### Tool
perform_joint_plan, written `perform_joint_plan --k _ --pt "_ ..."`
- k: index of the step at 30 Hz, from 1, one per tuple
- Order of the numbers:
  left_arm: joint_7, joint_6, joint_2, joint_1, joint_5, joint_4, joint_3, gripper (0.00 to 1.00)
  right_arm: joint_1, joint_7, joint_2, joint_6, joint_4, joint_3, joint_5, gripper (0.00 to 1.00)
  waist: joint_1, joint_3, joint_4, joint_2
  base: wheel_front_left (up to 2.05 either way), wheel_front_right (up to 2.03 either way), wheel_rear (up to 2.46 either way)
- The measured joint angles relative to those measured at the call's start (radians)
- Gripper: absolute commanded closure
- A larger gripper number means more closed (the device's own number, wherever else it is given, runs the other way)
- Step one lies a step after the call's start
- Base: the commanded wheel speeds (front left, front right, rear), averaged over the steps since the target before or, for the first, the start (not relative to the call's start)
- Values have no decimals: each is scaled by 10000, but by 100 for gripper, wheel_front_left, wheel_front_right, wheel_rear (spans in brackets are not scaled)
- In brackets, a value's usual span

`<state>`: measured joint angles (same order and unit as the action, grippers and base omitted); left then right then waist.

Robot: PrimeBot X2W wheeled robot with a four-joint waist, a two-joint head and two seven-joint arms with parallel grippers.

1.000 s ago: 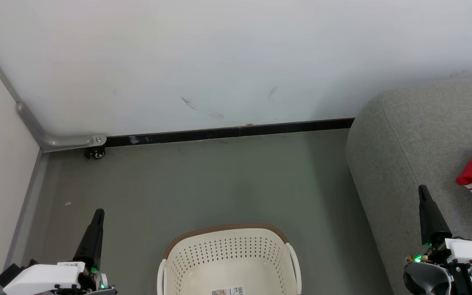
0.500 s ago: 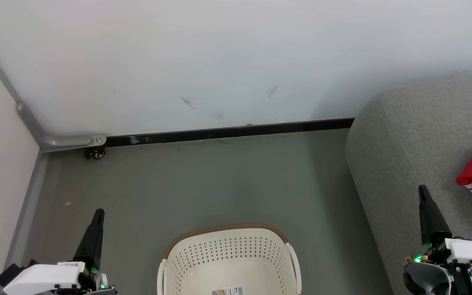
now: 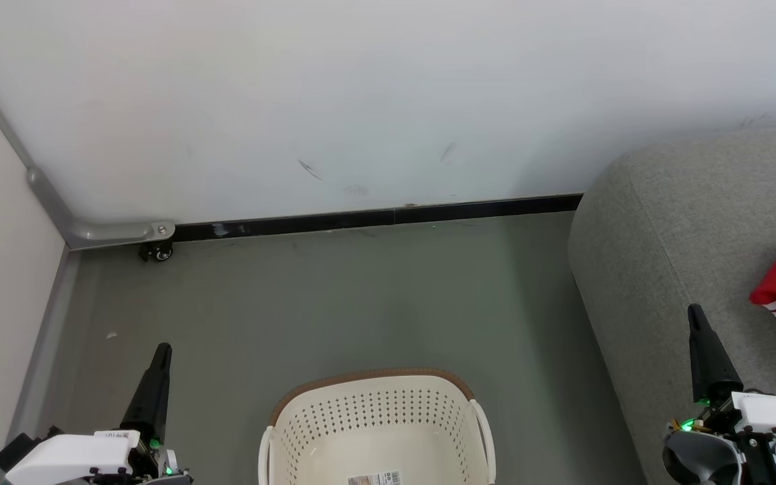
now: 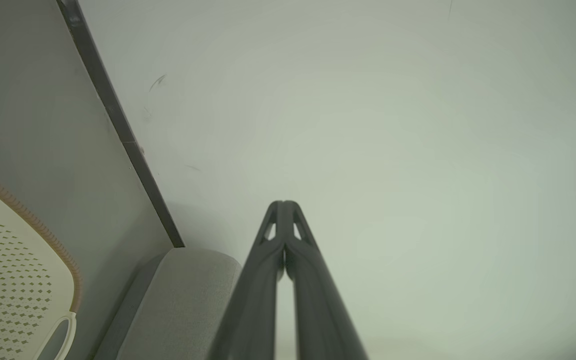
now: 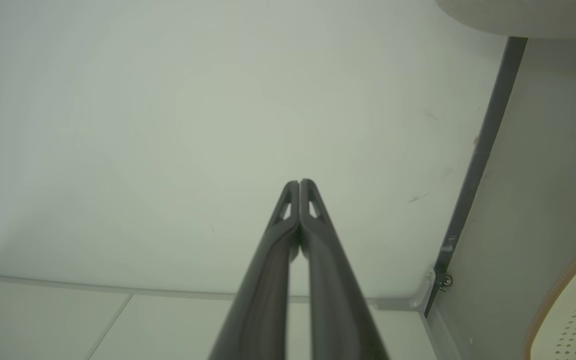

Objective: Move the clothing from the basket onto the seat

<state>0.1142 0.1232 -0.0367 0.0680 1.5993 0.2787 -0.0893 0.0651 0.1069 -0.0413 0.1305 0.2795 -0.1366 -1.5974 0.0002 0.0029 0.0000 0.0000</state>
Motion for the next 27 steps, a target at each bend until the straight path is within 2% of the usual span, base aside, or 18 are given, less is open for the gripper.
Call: perform_joint_plan --k 27 --pt "0 2 0 0 0 -8 4 100 0 0 0 0 -2 0 0 100 0 0 0 0 0 0 0"
